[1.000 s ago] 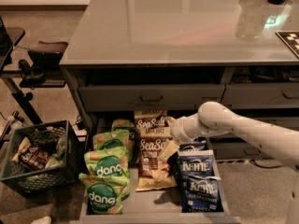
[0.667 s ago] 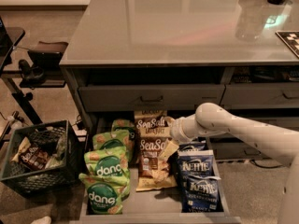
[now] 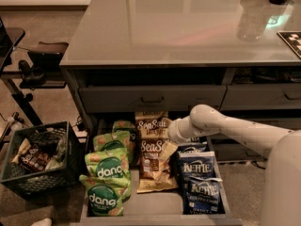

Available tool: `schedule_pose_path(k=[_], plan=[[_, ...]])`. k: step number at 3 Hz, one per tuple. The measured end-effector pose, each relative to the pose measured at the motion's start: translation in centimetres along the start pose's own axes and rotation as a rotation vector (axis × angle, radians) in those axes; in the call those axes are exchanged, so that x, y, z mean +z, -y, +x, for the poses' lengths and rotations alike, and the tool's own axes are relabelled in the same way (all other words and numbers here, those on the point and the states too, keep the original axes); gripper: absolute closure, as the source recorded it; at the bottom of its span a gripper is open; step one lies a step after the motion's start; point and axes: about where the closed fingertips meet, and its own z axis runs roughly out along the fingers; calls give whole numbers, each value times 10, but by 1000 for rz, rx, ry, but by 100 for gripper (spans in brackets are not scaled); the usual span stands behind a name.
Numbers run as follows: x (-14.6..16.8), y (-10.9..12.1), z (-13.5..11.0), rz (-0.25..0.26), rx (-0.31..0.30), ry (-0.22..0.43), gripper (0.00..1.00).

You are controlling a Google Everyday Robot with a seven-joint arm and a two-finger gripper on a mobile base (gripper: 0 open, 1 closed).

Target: Pick brown chip bag from middle drawer and place on counter

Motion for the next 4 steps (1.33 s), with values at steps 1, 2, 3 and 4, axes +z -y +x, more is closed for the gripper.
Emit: schedule_pose_path(k=[1,2,3,4], plan=[[13,3,2,-14,-19,-3,0],[26,4,1,-31,-35,-1,0],[40,4,4,-53,-33,3,0],[50,1,7,-83,-28,4,19]])
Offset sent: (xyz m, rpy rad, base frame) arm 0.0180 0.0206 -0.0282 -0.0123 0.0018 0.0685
